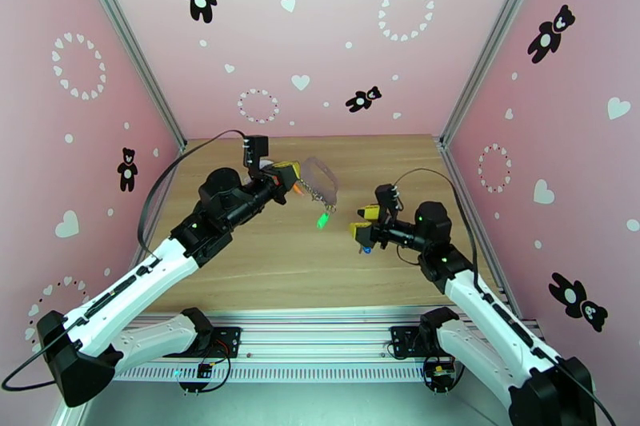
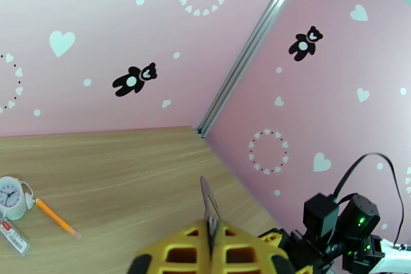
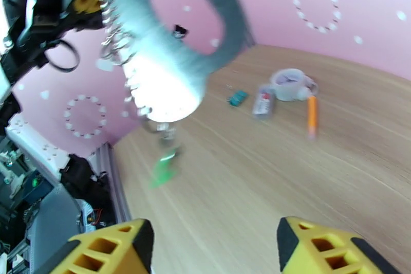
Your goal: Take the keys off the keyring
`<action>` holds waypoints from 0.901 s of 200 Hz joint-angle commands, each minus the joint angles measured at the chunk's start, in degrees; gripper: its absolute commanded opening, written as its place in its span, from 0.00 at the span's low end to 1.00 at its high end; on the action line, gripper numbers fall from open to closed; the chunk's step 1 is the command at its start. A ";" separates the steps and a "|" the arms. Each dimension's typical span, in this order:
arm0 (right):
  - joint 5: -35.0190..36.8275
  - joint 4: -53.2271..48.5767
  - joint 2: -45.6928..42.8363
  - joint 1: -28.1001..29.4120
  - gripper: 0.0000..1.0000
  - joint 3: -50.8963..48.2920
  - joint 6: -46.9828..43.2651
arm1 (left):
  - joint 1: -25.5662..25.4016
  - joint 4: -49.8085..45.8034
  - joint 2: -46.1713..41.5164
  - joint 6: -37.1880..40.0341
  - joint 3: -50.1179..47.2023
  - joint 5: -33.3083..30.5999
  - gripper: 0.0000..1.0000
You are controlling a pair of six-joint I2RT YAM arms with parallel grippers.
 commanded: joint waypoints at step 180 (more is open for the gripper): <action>-8.24 7.76 0.59 5.49 0.60 7.50 0.34 | -2.14 4.20 2.28 -3.66 8.99 6.31 0.00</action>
